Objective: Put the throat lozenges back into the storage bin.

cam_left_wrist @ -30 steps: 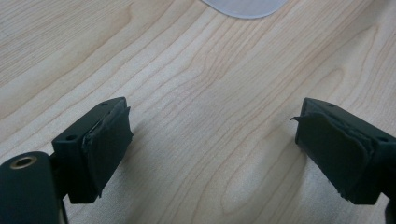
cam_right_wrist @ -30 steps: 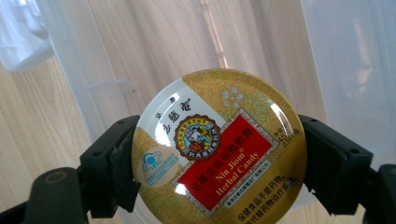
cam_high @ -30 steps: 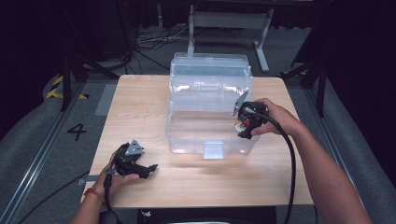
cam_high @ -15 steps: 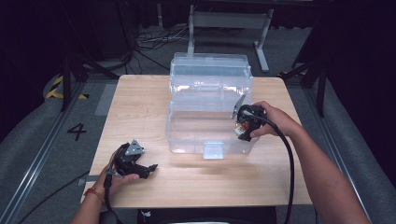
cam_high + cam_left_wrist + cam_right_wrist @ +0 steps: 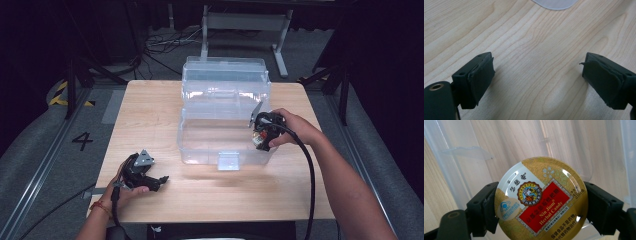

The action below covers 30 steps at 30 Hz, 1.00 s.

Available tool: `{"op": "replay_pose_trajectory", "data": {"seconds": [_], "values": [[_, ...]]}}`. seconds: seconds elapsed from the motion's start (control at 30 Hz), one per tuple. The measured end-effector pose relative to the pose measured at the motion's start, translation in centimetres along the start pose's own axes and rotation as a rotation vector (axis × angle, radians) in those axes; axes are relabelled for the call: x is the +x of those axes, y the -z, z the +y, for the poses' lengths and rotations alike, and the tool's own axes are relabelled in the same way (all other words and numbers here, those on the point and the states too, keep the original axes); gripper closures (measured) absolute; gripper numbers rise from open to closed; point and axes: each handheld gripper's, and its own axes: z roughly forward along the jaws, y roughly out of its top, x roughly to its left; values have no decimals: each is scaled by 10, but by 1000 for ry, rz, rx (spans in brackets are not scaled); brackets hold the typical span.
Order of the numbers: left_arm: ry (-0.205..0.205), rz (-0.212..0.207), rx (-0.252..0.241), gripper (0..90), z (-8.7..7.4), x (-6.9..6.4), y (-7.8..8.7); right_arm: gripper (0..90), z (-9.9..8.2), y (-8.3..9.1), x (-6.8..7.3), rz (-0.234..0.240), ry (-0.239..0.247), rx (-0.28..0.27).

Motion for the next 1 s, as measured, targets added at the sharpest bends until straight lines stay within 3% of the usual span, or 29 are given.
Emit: {"op": "replay_pose_trajectory", "data": {"seconds": [0.33,0.7,1.0], "values": [[-1,0,1,109,0,0,0,193,-3,3,-2,15,-41,-47],[0,0,0,108,0,0,0,206,0,2,1,6,-27,-55],[-1,1,1,108,0,0,0,207,-4,7,1,1,-56,-88]]}}
